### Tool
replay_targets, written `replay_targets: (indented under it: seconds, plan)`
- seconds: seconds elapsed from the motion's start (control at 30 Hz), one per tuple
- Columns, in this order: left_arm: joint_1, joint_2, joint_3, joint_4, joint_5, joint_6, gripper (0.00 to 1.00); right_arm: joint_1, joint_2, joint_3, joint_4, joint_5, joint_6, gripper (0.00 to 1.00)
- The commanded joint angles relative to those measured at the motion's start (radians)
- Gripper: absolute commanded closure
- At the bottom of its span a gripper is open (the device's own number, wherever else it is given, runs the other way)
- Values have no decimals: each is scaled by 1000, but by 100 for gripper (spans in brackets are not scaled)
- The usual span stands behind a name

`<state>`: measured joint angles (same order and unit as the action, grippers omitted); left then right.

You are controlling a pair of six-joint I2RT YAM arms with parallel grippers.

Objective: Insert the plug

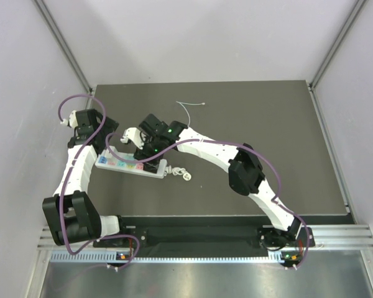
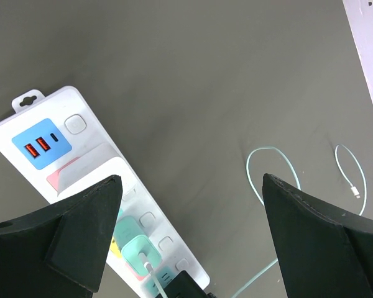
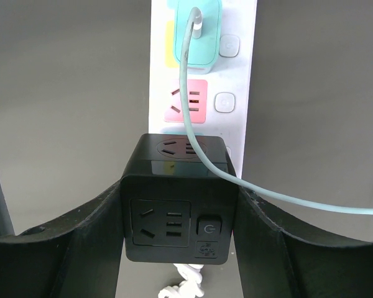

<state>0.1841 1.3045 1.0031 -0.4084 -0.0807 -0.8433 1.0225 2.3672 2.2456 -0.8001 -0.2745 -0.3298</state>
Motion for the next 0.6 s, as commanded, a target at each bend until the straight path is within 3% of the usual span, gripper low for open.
replay_targets:
  seconds: [0.0,0.57]
  plan:
    - [9,-25,-9,34,-24,-13,2,-1,17,48,73,-29,-8,100]
    - [11,-30,-15,36,-34,-16,2,-2,-22,48,64,-29,-14,100]
